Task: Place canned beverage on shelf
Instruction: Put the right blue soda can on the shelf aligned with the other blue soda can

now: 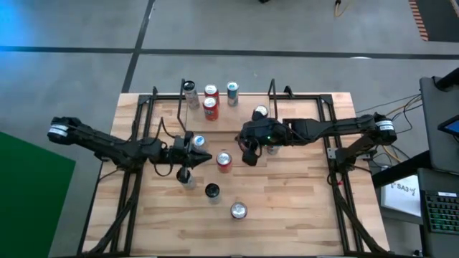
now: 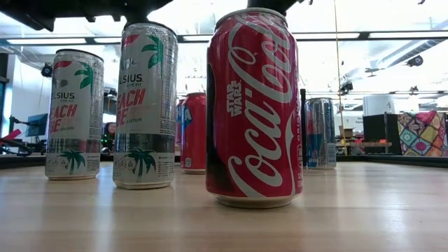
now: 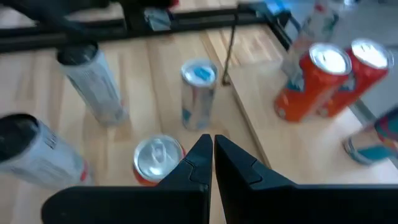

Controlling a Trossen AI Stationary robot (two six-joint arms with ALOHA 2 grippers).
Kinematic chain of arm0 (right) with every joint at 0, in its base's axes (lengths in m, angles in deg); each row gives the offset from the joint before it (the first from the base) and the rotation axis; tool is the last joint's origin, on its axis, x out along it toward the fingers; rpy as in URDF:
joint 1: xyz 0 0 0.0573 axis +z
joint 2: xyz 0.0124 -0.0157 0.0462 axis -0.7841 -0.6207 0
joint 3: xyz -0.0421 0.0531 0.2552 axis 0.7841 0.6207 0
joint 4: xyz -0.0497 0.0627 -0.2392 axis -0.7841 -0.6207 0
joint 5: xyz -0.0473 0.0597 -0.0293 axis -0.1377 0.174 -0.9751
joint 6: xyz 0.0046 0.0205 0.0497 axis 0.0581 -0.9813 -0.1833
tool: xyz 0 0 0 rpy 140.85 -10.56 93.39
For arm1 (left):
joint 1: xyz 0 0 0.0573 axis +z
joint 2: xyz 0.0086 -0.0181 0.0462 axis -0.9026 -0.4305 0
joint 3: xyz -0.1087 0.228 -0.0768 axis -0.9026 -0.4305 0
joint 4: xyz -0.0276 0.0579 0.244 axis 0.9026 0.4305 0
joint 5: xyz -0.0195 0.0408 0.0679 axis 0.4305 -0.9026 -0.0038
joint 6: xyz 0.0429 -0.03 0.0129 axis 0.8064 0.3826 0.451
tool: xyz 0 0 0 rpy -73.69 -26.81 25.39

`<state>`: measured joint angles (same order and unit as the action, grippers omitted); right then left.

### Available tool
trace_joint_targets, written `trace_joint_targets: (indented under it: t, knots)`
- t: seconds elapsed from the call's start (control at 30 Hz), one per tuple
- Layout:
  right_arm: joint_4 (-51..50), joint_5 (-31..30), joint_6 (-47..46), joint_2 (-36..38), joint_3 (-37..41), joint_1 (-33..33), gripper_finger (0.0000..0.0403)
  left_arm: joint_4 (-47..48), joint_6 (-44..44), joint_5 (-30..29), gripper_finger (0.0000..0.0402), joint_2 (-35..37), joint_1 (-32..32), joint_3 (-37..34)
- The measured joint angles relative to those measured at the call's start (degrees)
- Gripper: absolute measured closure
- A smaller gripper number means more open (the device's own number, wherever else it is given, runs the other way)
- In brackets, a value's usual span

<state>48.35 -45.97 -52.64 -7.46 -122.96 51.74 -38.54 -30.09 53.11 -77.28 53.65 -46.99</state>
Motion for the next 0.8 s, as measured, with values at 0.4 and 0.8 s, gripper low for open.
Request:
trace_joint_targets:
  t: [0.4,0.8]
  knots:
    - [-8.50,-3.07,-8.12,0.20,-2.23,0.14,0.0394,3.03,3.08,-0.04,0.0402,1.59,0.02,0.00]
    - [-43.68,-10.52,-27.21,0.83,-8.93,0.64,0.0394,8.59,4.94,-0.04,0.0402,5.02,0.09,0.00]
